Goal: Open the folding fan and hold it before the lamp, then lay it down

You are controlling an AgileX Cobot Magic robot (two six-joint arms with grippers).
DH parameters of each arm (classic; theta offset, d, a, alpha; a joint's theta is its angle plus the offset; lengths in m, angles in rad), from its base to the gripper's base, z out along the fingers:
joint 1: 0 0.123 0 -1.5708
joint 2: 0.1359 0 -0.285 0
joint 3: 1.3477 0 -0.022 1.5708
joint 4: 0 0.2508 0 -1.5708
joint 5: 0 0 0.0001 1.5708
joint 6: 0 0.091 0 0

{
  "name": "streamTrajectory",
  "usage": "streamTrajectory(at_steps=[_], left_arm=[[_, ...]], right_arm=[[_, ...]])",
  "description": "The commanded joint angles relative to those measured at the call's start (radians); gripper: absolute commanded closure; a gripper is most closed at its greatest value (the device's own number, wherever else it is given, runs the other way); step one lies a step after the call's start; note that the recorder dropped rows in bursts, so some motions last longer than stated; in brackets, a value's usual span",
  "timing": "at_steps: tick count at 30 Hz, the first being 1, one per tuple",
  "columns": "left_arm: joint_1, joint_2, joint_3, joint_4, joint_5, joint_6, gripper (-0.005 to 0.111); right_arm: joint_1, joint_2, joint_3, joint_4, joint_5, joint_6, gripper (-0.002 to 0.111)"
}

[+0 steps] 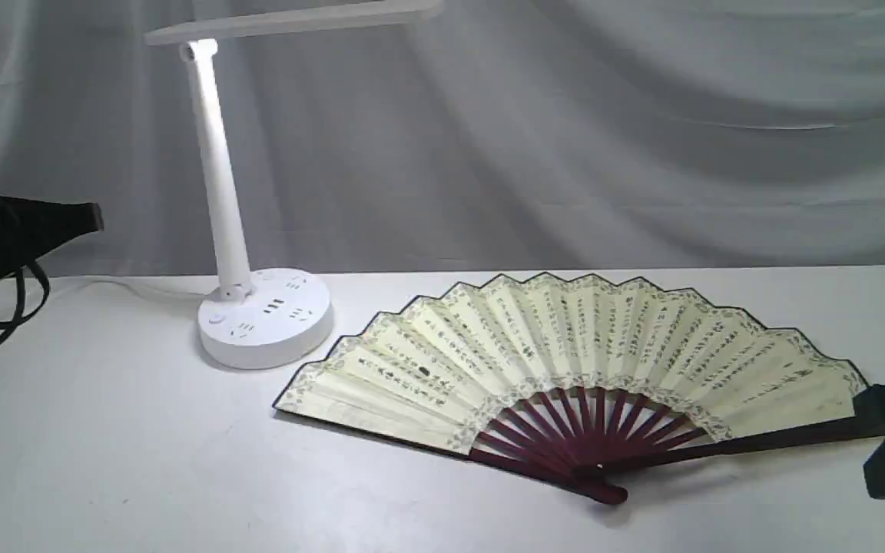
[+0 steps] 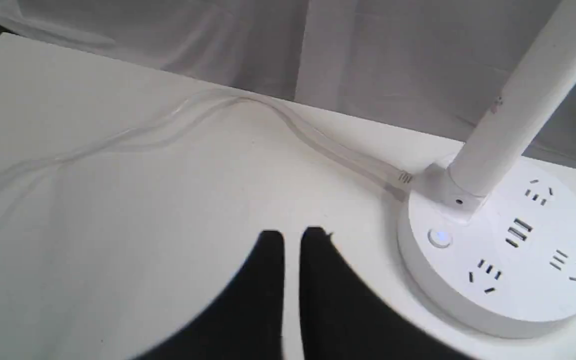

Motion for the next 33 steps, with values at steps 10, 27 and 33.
streamTrajectory(at_steps=[10, 27, 33], left_arm=[[0.001, -0.009, 0.004, -0.172, 0.183, 0.174, 0.107], [0.001, -0.147, 0.026, -1.043, 0.604, 1.116, 0.107], [0.001, -0.291, 0.126, -1.094, 0.586, 1.215, 0.107]], right_arm=[[0.005, -0.008, 0.005, -0.014, -0.007, -0.054, 0.105], [0.166, -0.008, 0.003, -0.137, -0.07, -0.014, 0.108], [0.16, -0.008, 0.003, -0.276, -0.124, 0.137, 0.108]])
